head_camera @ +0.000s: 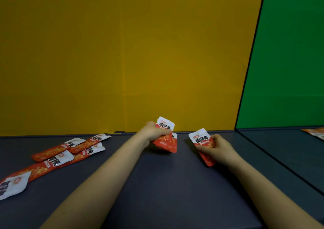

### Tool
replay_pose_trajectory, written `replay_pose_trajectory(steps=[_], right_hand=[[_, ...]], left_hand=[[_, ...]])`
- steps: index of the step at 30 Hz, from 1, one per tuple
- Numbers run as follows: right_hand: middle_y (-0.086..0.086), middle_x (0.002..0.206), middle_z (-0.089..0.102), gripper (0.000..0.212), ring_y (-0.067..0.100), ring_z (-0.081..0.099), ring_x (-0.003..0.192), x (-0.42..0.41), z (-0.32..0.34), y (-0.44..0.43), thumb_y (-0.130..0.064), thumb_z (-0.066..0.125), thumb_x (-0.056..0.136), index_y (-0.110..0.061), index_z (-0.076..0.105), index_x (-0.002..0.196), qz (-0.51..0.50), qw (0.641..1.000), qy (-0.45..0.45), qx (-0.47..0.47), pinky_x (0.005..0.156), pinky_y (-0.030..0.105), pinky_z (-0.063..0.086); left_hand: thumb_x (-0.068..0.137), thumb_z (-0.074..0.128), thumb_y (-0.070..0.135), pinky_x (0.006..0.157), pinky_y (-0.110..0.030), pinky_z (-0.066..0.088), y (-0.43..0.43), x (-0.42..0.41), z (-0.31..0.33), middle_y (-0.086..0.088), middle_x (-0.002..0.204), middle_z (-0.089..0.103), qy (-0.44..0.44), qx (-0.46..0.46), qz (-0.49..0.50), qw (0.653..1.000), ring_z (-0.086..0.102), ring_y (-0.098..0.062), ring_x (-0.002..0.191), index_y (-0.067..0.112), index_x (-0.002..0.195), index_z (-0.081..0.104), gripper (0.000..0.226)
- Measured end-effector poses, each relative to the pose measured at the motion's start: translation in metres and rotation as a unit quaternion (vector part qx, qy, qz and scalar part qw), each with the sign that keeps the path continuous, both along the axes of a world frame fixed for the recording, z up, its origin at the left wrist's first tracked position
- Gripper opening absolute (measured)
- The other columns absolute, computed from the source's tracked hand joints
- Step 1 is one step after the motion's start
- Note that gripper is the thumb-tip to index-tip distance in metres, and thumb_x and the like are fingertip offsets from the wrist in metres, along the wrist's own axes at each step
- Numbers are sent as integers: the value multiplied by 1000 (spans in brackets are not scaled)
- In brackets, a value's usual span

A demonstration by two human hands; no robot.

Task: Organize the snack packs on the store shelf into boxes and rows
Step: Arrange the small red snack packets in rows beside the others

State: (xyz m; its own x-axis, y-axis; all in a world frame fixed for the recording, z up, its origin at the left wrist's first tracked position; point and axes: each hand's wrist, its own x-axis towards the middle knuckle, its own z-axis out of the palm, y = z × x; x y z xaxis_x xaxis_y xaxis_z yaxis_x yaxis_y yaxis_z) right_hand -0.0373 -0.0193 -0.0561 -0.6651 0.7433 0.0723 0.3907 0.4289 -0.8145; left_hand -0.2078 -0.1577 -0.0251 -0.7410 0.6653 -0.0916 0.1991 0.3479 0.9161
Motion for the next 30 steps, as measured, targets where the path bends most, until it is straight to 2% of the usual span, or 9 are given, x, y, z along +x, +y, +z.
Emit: replay_pose_trajectory(steps=[3,4,6,9,13,17,21,24,30], right_hand=[[8,106,65,42,17,63,82,3,0,7,-28,76,76,-12,53,107,-6,991,90,-103,62,25,49],[8,103,65,42,15,62,77,3,2,8,-26,76,77,-10,54,109,-7,986,111,-126,58,23,47],[6,94,65,43,11,59,68,3,4,11,-25,75,78,-8,54,111,-4,977,146,-156,50,19,44],[0,86,64,40,8,58,66,3,7,13,-26,74,78,-10,53,108,6,967,187,-173,45,14,44],[7,104,66,42,17,63,81,8,7,15,-28,75,78,-13,51,109,-12,966,204,-159,60,24,48],[9,111,64,43,17,62,84,27,11,28,-31,71,81,-12,49,113,-12,976,159,-149,64,26,49],[7,112,64,35,22,64,98,59,11,50,-30,67,85,-15,49,111,-19,982,147,-119,85,38,53],[8,114,64,33,23,64,101,87,10,75,-29,64,87,-14,50,113,-29,984,135,-111,92,40,52],[9,112,64,20,25,65,100,142,17,160,-27,63,86,-19,49,97,-37,993,100,-55,90,41,53]], left_hand=[[78,73,30,86,-34,52,25,10,-16,-15,120,64,26,-44,20,998,64,-24,94,4,114,62,46],[78,72,37,96,-33,46,29,13,-18,-12,124,61,76,-97,28,992,57,-27,110,6,117,60,51],[79,68,43,100,-30,38,33,21,-19,-10,129,56,152,-133,63,977,47,-28,122,9,122,54,58],[71,79,28,89,-31,45,36,21,-18,-10,124,55,107,-110,68,986,54,-26,113,1,124,42,69],[67,83,15,62,-29,49,30,20,-13,-11,96,63,54,-108,35,992,59,-21,73,3,105,52,50],[73,78,11,50,-20,51,26,19,-14,-3,73,66,50,-75,-18,996,62,-12,56,11,85,61,21],[78,73,12,49,-19,53,25,27,-10,-3,71,71,34,-21,-57,998,66,-10,53,12,89,63,15],[81,69,10,45,-19,52,29,45,-2,-1,64,72,13,40,-44,998,66,-11,50,10,95,64,14],[81,68,17,44,-19,52,81,116,19,2,61,72,-18,97,-44,994,66,-10,48,14,95,63,15]])
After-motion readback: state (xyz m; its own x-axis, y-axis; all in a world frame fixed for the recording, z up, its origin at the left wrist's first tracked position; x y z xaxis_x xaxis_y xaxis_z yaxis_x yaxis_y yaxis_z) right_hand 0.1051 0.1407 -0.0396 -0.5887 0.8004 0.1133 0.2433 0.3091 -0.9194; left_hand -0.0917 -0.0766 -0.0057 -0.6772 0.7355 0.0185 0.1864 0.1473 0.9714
